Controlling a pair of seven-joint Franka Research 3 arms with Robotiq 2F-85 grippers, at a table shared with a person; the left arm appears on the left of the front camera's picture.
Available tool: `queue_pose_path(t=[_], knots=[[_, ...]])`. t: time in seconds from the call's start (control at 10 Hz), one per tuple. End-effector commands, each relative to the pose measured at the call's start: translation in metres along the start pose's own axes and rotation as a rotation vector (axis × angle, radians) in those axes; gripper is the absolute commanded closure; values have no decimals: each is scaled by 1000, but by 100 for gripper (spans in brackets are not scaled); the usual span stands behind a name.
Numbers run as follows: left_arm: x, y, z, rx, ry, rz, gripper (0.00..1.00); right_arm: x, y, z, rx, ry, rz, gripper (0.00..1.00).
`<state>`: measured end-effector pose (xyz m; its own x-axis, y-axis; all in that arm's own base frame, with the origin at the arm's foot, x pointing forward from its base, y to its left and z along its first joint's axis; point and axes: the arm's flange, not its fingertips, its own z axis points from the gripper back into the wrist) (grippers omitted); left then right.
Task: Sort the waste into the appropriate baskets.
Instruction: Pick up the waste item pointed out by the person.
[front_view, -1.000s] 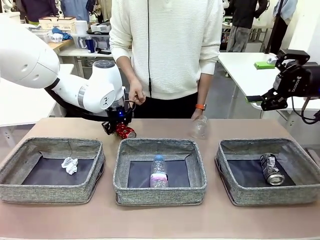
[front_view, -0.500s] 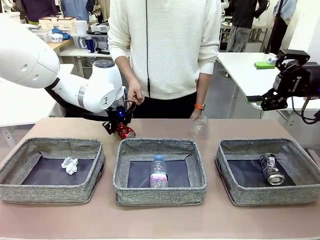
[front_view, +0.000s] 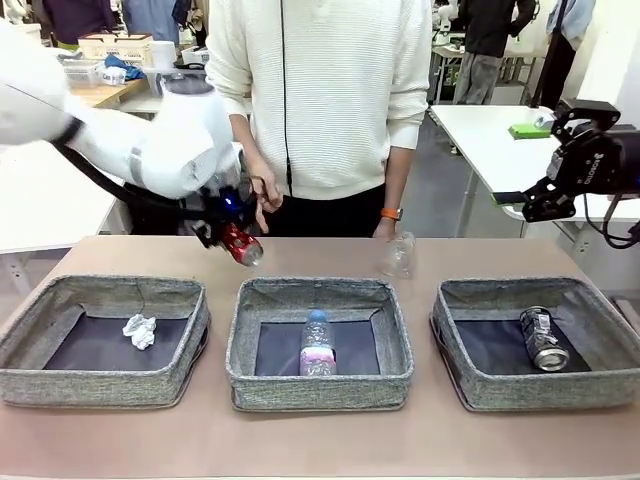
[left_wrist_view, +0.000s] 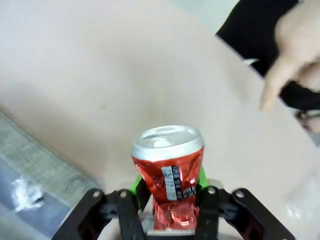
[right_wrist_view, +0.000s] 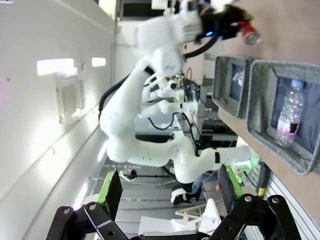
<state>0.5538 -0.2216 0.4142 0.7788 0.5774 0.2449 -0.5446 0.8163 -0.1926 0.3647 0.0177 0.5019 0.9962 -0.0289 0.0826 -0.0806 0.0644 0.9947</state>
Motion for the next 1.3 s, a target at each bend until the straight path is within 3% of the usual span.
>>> queue_pose_path(t=[0.0,0.1,0.3,0.5,0.6,0.8,0.9,1.0,1.2], knots=[[-22,62,100,-4,-36,-66,100,1,2,-2,20,-1,6,0],[-40,79,136,-4,29,-106,100,1,2,-2,20,-1,6,0],[-97,99,194,-195,216,-328,100,1,2,-2,20,-1,6,0],[-130,94,206,-268,299,-353,100,1,2,-2,20,-1,6,0],[-116,90,210,-212,165,-321,100,1,2,-2,20,-1,6,0],[-116,90,210,-212,165,-321,100,1,2,-2,20,-1,6,0],[-133,94,218,-244,210,-338,62,1,2,-2,20,-1,6,0],[-153,61,240,-261,94,-380,62,1,2,-2,20,-1,6,0],[-173,6,317,-290,-39,-543,62,1,2,-2,20,-1,6,0]])
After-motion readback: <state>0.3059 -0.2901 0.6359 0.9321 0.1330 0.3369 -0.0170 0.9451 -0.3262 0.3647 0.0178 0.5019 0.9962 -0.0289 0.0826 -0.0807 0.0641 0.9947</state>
